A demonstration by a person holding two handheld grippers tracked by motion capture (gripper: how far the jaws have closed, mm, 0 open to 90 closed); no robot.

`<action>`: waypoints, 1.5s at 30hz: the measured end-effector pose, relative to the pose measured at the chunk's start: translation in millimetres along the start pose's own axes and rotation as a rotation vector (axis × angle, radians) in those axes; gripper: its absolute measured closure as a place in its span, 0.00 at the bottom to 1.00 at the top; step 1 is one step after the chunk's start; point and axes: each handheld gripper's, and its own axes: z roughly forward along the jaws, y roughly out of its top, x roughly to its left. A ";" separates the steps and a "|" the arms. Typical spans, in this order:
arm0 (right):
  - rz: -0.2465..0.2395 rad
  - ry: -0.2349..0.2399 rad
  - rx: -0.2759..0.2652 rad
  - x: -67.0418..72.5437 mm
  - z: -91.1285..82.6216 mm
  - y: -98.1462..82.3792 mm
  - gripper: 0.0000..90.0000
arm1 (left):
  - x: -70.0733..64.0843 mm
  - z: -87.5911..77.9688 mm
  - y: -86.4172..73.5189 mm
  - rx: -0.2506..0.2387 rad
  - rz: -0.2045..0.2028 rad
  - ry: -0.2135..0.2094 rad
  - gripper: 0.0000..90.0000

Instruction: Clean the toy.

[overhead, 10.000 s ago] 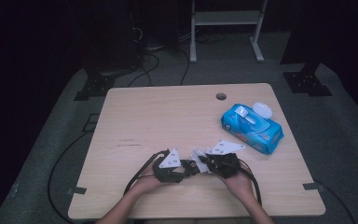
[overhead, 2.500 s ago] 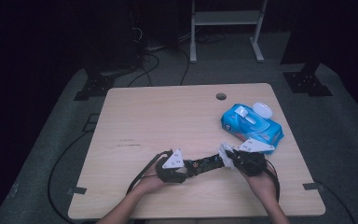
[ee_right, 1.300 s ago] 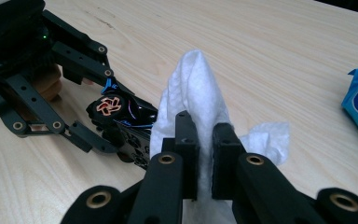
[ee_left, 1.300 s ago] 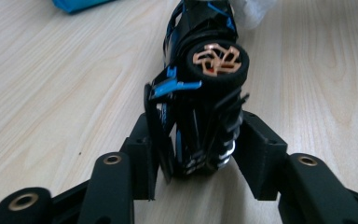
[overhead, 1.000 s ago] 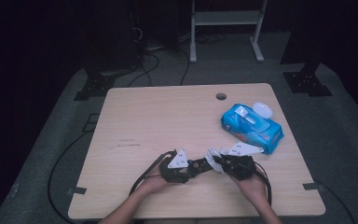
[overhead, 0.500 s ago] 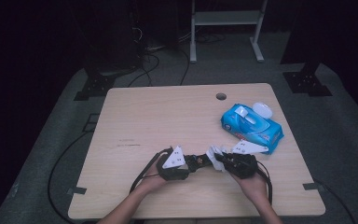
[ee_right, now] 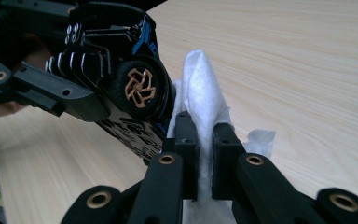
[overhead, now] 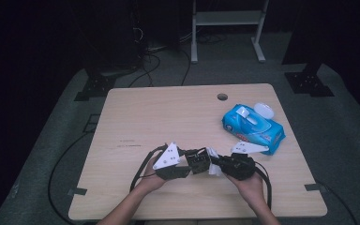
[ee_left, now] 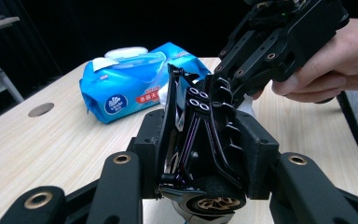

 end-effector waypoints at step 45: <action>-0.242 0.037 -0.082 42.9 -28.2 40.6 0.93 | -4.7 5.6 10.0 0.002 -0.037 -0.084 0.65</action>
